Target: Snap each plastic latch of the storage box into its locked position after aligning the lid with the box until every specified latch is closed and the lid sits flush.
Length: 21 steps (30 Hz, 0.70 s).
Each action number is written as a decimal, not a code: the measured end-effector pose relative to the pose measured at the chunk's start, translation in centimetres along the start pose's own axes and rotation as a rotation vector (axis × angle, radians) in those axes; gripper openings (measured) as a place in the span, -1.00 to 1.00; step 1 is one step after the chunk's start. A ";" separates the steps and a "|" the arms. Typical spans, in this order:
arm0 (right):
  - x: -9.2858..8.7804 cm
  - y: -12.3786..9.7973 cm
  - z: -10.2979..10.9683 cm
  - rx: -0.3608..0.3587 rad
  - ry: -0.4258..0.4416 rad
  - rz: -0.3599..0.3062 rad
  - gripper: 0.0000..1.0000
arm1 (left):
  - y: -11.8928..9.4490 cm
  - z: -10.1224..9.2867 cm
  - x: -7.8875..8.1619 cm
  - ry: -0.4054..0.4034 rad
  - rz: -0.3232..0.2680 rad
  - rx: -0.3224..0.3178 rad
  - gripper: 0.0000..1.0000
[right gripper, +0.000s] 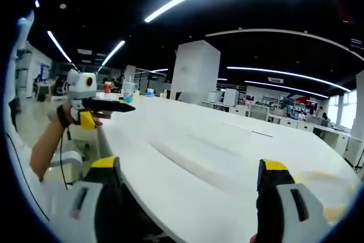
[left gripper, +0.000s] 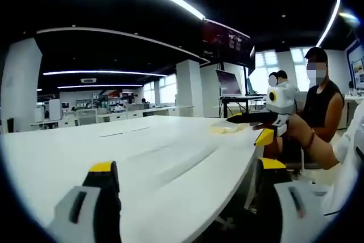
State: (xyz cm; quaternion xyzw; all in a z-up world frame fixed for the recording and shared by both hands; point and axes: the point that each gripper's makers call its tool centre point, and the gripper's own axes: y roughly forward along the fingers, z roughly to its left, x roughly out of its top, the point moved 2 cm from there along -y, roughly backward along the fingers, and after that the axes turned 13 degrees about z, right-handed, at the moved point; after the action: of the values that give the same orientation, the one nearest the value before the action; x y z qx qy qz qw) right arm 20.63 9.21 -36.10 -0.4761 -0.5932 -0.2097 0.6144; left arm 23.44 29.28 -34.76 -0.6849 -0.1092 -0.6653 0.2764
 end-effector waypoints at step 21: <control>0.0 0.2 0.3 0.014 -0.011 -0.003 0.95 | 0.4 -0.1 -0.2 0.008 0.012 -0.012 0.99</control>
State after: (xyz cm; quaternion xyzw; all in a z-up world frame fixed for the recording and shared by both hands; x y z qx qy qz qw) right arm 20.58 9.56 -36.23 -0.4722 -0.5987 -0.2038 0.6141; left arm 23.55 28.97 -35.03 -0.6845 -0.0999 -0.6669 0.2770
